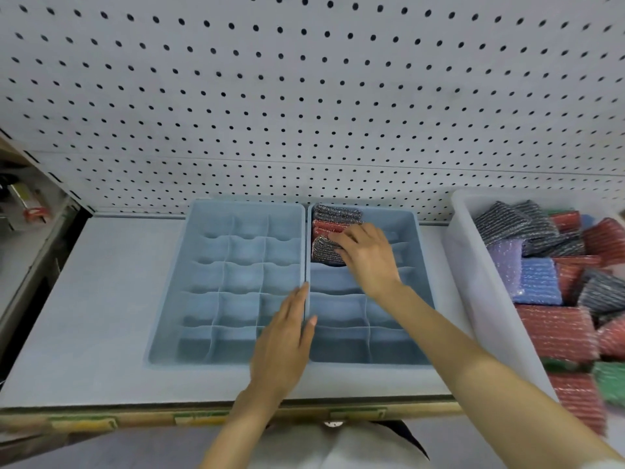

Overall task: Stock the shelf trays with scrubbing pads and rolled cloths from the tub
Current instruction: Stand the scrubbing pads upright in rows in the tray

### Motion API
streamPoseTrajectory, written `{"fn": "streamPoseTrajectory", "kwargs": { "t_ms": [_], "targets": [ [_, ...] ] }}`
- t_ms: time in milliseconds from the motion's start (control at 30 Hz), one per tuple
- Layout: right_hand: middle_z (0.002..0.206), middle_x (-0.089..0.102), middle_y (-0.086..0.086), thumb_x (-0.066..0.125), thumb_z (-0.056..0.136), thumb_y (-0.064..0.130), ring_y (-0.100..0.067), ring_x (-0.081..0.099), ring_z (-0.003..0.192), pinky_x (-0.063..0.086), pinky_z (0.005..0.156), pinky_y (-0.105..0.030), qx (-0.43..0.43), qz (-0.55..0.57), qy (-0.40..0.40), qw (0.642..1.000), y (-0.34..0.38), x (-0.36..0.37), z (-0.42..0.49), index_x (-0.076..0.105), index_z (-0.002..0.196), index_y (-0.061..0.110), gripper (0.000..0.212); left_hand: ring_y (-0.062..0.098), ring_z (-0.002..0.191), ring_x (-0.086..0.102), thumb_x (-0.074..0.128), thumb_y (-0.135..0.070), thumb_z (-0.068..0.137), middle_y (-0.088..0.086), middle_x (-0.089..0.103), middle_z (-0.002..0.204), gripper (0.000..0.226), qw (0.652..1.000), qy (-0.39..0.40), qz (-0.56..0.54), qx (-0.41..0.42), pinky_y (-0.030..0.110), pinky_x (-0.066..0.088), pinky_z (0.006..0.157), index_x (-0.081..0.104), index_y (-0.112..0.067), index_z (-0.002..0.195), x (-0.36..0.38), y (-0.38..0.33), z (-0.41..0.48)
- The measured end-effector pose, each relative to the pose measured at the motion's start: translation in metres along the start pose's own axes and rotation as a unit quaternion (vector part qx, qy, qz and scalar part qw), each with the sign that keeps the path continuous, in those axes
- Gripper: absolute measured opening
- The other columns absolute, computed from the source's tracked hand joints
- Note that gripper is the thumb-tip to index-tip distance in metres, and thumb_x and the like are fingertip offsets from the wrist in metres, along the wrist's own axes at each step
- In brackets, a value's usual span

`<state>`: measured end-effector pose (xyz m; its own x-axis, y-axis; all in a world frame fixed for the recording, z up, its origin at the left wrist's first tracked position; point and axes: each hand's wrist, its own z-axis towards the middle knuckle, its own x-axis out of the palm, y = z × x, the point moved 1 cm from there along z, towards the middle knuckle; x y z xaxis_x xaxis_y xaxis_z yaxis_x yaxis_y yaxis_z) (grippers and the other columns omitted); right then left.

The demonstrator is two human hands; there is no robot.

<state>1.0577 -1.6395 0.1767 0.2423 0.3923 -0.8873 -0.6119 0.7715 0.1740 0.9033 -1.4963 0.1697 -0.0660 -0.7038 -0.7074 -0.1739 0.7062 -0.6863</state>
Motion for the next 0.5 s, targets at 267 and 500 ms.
{"fn": "streamPoseTrajectory", "kwargs": {
  "t_ms": [267, 500],
  "targets": [
    [0.08, 0.052, -0.009, 0.077, 0.064, -0.008, -0.029, 0.051, 0.072, 0.046, 0.058, -0.035, 0.048, -0.002, 0.056, 0.997, 0.004, 0.009, -0.003, 0.07, 0.11, 0.018, 0.053, 0.003, 0.137, 0.032, 0.039, -0.036, 0.101, -0.023, 0.024, 0.152, 0.052, 0.997, 0.02, -0.075, -0.011, 0.021, 0.032, 0.102, 0.017, -0.043, 0.147, -0.007, 0.001, 0.001],
    [0.09, 0.053, -0.013, 0.061, 0.063, -0.023, -0.032, 0.051, 0.083, 0.036, 0.069, -0.035, 0.023, -0.054, 0.134, 0.989, -0.001, -0.002, 0.0, 0.061, 0.126, 0.02, 0.077, 0.005, 0.136, 0.035, 0.04, -0.034, 0.101, -0.021, 0.026, 0.152, 0.052, 0.996, 0.026, -0.081, -0.007, 0.023, 0.036, 0.102, 0.018, -0.041, 0.148, -0.008, 0.003, 0.0]
  ]
}}
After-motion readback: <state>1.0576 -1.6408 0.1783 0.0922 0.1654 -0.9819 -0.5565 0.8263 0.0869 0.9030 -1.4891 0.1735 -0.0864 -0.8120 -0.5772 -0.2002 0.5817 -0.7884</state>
